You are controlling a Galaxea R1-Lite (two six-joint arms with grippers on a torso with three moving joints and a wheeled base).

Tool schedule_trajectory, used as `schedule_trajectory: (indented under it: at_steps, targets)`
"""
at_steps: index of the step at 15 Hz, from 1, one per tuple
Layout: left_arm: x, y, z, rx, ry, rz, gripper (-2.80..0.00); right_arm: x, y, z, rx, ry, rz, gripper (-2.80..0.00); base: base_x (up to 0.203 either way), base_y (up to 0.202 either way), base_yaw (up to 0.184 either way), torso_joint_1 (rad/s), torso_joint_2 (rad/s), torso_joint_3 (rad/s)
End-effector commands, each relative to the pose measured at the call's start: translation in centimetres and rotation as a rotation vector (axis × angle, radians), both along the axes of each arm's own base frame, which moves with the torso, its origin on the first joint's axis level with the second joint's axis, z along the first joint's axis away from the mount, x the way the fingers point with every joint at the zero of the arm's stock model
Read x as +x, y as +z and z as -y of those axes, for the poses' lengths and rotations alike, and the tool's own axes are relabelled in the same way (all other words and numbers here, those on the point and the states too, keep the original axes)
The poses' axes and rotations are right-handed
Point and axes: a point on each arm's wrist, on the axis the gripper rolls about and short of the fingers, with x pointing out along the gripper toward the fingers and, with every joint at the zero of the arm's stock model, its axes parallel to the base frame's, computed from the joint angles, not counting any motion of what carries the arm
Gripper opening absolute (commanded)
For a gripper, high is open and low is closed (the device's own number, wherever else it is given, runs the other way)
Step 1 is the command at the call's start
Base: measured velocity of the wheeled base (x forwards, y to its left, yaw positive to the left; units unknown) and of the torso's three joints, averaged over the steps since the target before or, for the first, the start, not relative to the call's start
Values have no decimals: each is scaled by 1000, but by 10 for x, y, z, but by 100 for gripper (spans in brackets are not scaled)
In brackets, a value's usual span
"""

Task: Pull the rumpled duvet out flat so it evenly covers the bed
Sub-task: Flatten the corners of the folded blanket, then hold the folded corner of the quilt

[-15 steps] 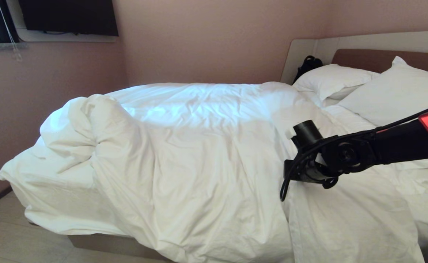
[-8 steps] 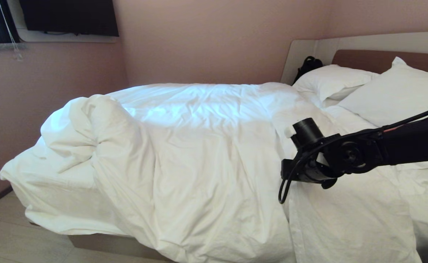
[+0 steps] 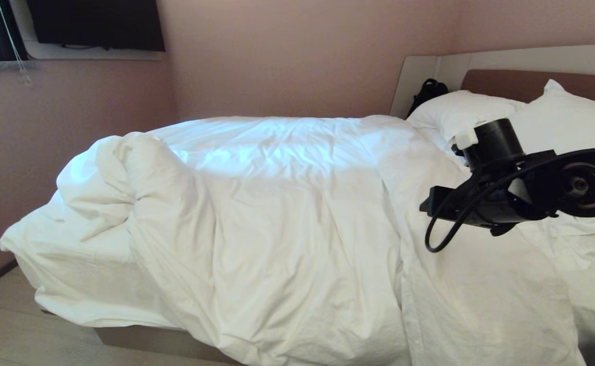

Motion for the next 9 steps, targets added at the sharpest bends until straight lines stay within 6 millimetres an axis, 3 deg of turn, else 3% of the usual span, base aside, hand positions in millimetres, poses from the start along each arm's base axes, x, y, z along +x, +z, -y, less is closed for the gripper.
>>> schedule_trajectory:
  at_steps: [1,4,9]
  targets:
    - [0,0,0,0,0,0,-280,16,-8,20,23,-23,-19,-280,0,0,0,0,0,0]
    - [0,0,0,0,0,0,-280,19,-1,36,114,29,-3,-280,0,0,0,0,0,0]
    - [0,0,0,0,0,0,-280,10,14,43,140,40,36,-280,0,0,0,0,0,0]
